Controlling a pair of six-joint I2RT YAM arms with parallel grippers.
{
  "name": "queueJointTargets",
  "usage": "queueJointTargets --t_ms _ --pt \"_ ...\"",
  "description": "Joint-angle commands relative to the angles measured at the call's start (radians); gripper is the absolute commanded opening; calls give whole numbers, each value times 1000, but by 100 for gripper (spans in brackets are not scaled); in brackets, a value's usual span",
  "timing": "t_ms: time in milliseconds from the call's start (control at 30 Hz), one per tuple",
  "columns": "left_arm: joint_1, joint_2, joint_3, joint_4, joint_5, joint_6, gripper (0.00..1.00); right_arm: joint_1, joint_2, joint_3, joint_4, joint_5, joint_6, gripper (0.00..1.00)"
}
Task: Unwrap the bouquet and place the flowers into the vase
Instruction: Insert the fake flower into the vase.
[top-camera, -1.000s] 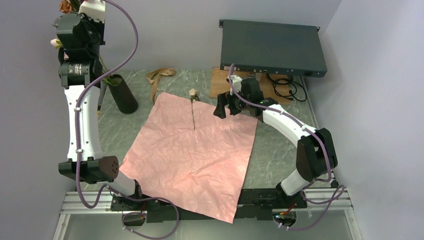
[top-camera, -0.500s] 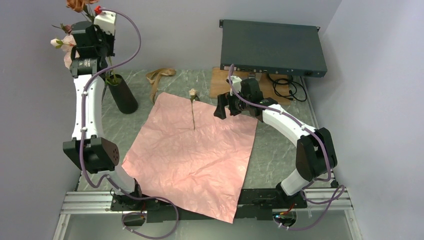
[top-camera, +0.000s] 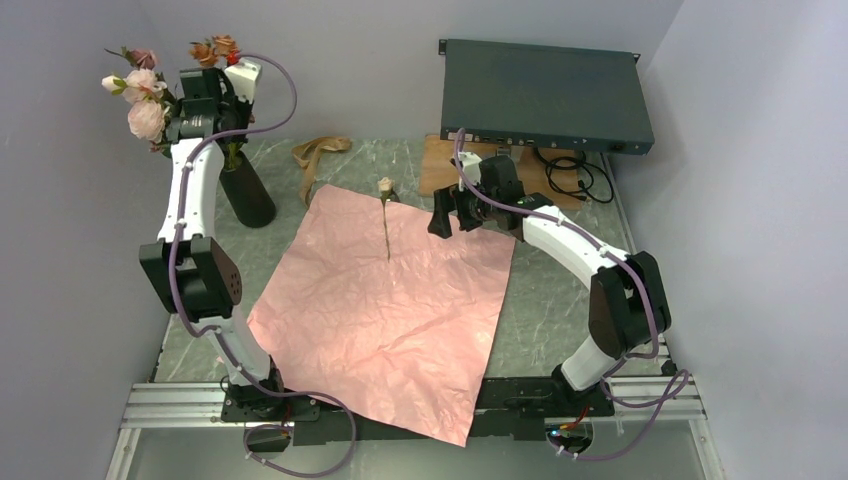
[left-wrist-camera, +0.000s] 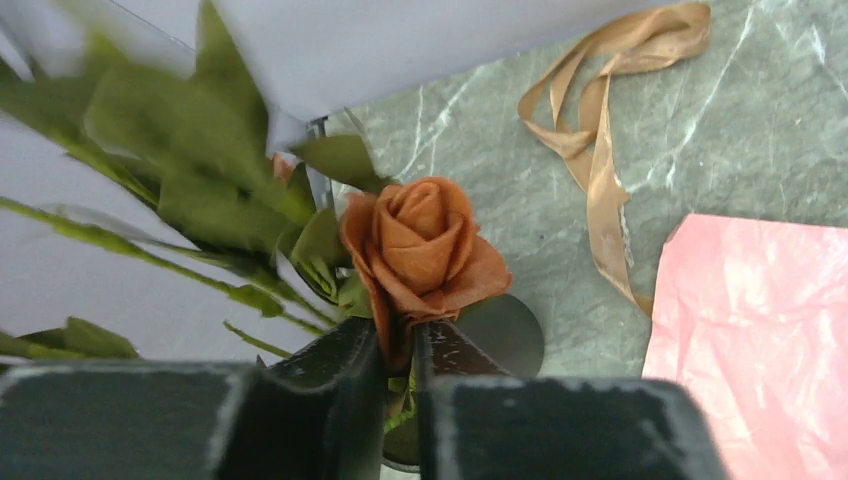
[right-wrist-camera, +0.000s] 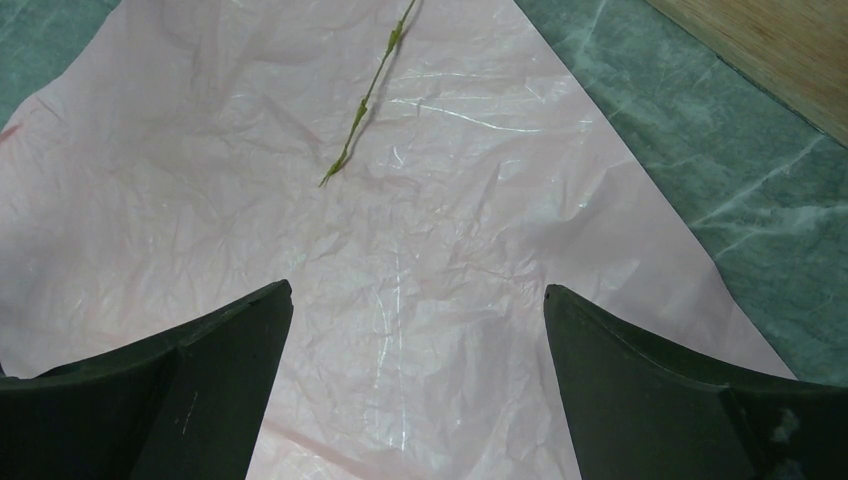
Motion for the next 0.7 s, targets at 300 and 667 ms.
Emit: queueJointTargets --t_ms 300,667 --pt "0 51 246 -286 -50 -27 58 1 18 48 14 0 -3 100" --pt "0 0 323 -473 -26 -61 83 1 6 45 7 -11 -20 100"
